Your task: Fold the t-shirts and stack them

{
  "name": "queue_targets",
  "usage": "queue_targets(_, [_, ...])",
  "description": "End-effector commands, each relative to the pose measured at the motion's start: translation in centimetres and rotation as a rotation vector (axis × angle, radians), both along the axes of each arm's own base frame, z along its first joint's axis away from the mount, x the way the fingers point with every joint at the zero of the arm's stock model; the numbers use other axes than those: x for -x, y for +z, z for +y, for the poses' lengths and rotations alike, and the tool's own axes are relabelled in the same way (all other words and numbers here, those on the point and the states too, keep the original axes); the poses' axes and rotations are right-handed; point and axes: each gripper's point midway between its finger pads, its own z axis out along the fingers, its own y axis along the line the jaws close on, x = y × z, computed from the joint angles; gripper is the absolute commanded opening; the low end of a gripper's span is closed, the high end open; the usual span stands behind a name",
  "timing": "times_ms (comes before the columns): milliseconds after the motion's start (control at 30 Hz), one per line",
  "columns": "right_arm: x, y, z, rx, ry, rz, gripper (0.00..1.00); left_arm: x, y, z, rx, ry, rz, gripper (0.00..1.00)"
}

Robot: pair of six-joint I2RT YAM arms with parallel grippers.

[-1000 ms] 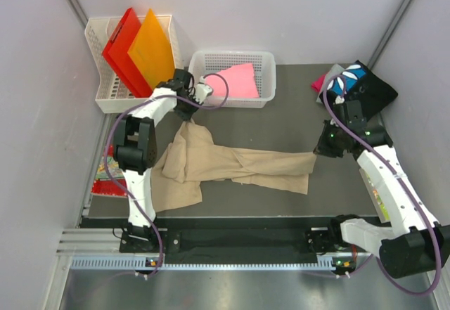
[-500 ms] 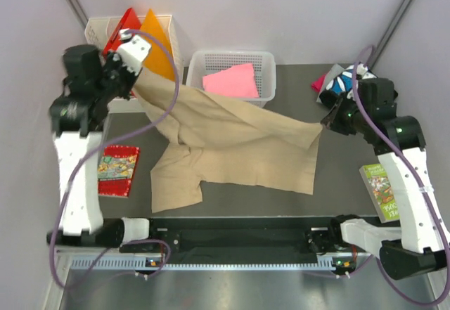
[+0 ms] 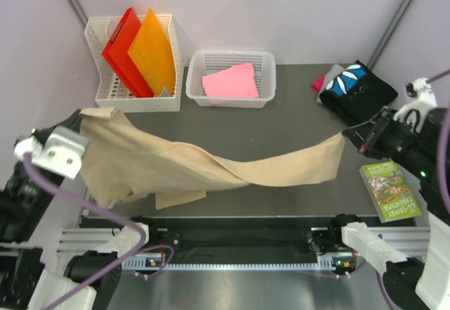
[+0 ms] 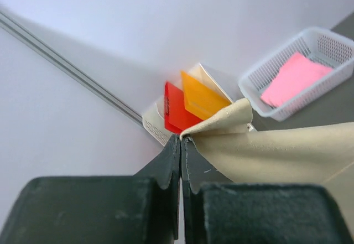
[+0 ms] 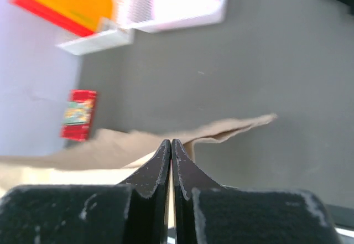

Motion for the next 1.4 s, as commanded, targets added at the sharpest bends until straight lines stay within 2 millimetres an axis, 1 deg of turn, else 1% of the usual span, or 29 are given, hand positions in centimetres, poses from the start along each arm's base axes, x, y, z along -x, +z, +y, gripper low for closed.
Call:
queue_targets(0, [4.8,0.6,1.4,-0.117,0.074,0.057,0.00,1.8,-2.6,0.2,0.013,0.007,0.093,0.00])
queue_targets(100, [3.7,-0.2,1.3,-0.092,0.065,0.086,0.00,0.7,-3.4,-1.1,0.032,-0.058,0.129,0.00])
queue_targets(200, [1.0,-2.1,0.1,-0.006,0.001,0.119,0.00,-1.7,-6.9,-2.0,0.040,-0.101,0.219,0.00])
queue_targets(233, [-0.1,-3.1,-0.2,0.019,-0.021,0.140,0.00,-4.8,-9.7,-2.1,0.036,-0.098,0.280,0.00])
queue_targets(267, [-1.7,-3.2,-0.8,0.045,-0.060,0.112,0.00,-6.1,-11.3,-2.1,0.015,-0.096,0.295,0.00])
queue_targets(300, [-2.9,-5.3,-1.0,0.069,-0.084,0.161,0.00,-7.3,-12.3,-1.7,0.002,-0.075,0.284,0.00])
queue_targets(333, [-4.2,-6.4,-1.1,0.080,-0.101,0.181,0.00,-10.5,-15.6,-1.6,-0.012,-0.060,0.322,0.00])
queue_targets(367, [-6.2,-6.6,-1.6,0.091,-0.149,0.152,0.00,-12.0,-16.7,-1.3,-0.040,-0.050,0.315,0.00])
queue_targets(400, [-7.2,-8.8,-1.9,0.112,-0.172,0.198,0.00,-14.2,-18.5,-1.0,-0.057,-0.031,0.349,0.00])
queue_targets(467, [-10.3,-11.1,-2.4,0.128,-0.239,0.229,0.00,-17.9,-21.2,-0.8,-0.086,-0.019,0.380,0.00])
queue_targets(500, [-11.1,-13.1,-2.5,0.141,-0.255,0.274,0.00,-20.5,-23.7,-0.8,-0.106,-0.022,0.456,0.00])
queue_targets(567, [-13.8,-15.8,-2.8,0.165,-0.295,0.328,0.00,-24.0,-24.3,-0.6,-0.130,-0.004,0.453,0.00])
queue_targets(600, [-14.5,-16.8,-2.9,0.176,-0.309,0.353,0.00,-26.6,-26.6,-0.5,-0.144,-0.002,0.513,0.00])
queue_targets(633, [-15.8,-18.6,-3.0,0.193,-0.316,0.406,0.00,-28.2,-25.6,-0.4,-0.151,0.004,0.492,0.00])
queue_targets(667, [-16.6,-19.1,-3.4,0.211,-0.334,0.415,0.00,-29.7,-25.8,-0.5,-0.169,0.001,0.493,0.00])
queue_targets(700, [-17.4,-19.2,-3.6,0.219,-0.343,0.419,0.00,-32.0,-27.8,-0.5,-0.176,-0.001,0.546,0.00])
queue_targets(733, [-18.3,-20.5,-3.7,0.231,-0.349,0.452,0.00,-33.4,-25.8,-0.7,-0.172,-0.004,0.507,0.00])
queue_targets(767, [-18.8,-20.9,-4.0,0.240,-0.361,0.460,0.00,-34.4,-26.1,-0.8,-0.172,-0.008,0.520,0.00])
queue_targets(800, [-19.2,-21.3,-4.1,0.241,-0.365,0.468,0.00,-35.7,-27.9,-1.0,-0.173,-0.016,0.568,0.00])
queue_targets(833, [-19.8,-22.3,-4.1,0.244,-0.369,0.490,0.00,-36.3,-27.0,-1.1,-0.172,-0.019,0.553,0.00])
queue_targets(900, [-20.1,-23.6,-4.3,0.255,-0.375,0.514,0.00,-36.7,-28.2,-1.7,-0.165,-0.050,0.593,0.00])
queue_targets(967, [-20.7,-25.1,-4.5,0.269,-0.385,0.534,0.00,-35.8,-30.0,-2.3,-0.169,-0.084,0.642,0.00])
queue_targets(1000, [-20.7,-26.0,-4.6,0.274,-0.384,0.551,0.00,-35.0,-29.9,-2.6,-0.174,-0.101,0.635,0.00])
queue_targets(1033, [-21.2,-27.2,-4.6,0.278,-0.384,0.571,0.00,-34.3,-31.8,-2.9,-0.198,-0.119,0.656,0.00])
queue_targets(1100, [-21.8,-28.4,-4.4,0.282,-0.378,0.595,0.00,-33.1,-31.8,-2.9,-0.222,-0.124,0.626,0.00])
queue_targets(1133, [-22.0,-29.8,-4.4,0.297,-0.372,0.628,0.00,-32.2,-33.8,-2.9,-0.235,-0.132,0.662,0.00])
queue_targets(1233, [-23.3,-31.3,-4.9,0.336,-0.382,0.653,0.00,-31.0,-35.2,-2.5,-0.274,-0.133,0.673,0.00])
queue_targets(1300, [-24.6,-31.0,-5.4,0.366,-0.390,0.636,0.00,-30.5,-35.7,-2.3,-0.280,-0.131,0.681,0.00])
queue_targets(1367, [-25.2,-32.0,-5.9,0.396,-0.383,0.668,0.14,-30.1,-36.4,-2.2,-0.283,-0.131,0.697,0.00])
